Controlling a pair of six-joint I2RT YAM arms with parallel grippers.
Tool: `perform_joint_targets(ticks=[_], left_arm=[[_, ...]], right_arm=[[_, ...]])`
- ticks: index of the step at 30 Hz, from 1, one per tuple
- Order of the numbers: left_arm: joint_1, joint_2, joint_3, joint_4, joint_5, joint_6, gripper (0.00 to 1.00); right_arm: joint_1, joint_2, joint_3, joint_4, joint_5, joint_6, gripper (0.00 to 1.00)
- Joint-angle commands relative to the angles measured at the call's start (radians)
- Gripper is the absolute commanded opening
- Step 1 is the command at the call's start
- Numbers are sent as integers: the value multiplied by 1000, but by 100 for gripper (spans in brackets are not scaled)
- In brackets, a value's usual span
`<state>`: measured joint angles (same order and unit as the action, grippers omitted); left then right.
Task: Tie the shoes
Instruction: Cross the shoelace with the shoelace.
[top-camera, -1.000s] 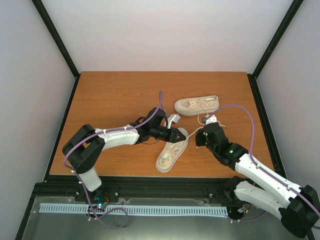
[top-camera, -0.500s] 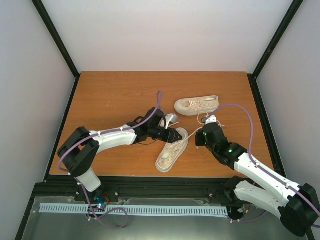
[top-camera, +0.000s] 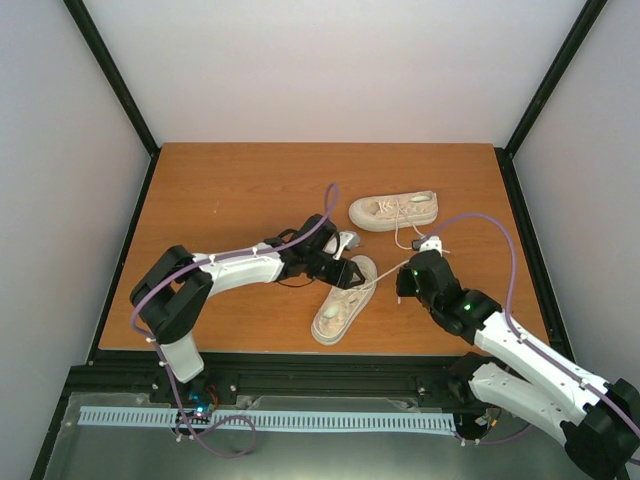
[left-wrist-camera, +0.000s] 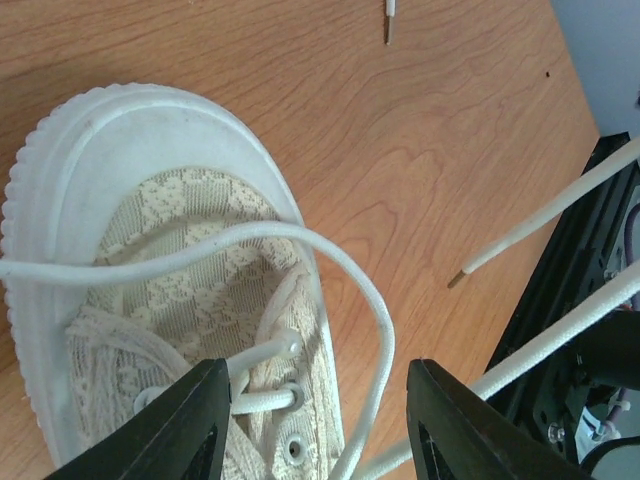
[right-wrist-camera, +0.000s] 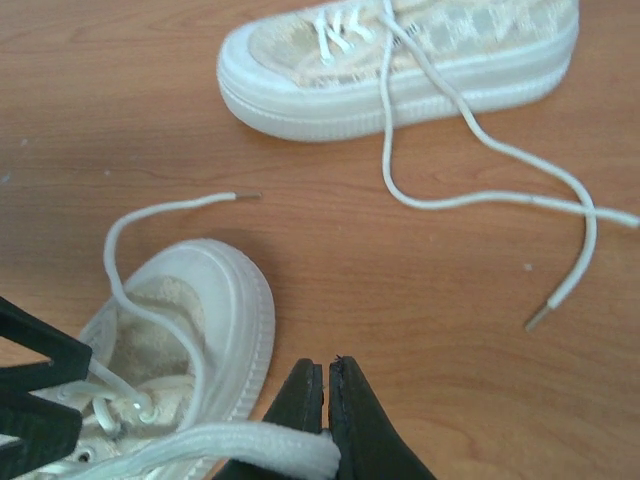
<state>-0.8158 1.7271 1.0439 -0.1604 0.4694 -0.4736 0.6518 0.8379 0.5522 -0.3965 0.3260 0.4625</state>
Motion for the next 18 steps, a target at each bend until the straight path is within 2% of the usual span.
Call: perform_joint_targets(ticks=[1, 6, 11, 18], left_arm=[[-7, 22, 75, -39, 18, 75, 52], [-29, 31, 125, -120, -91, 177, 52], [-131, 108, 254, -272, -365, 240, 51], [-204, 183, 330, -354, -498, 241, 50]], right_arm=[[6, -26, -44, -108, 16, 106, 3], [6, -49, -127, -98, -76, 180, 3], [6, -67, -184, -51, -130, 207, 3], [6, -145, -221, -76, -111, 214, 3]])
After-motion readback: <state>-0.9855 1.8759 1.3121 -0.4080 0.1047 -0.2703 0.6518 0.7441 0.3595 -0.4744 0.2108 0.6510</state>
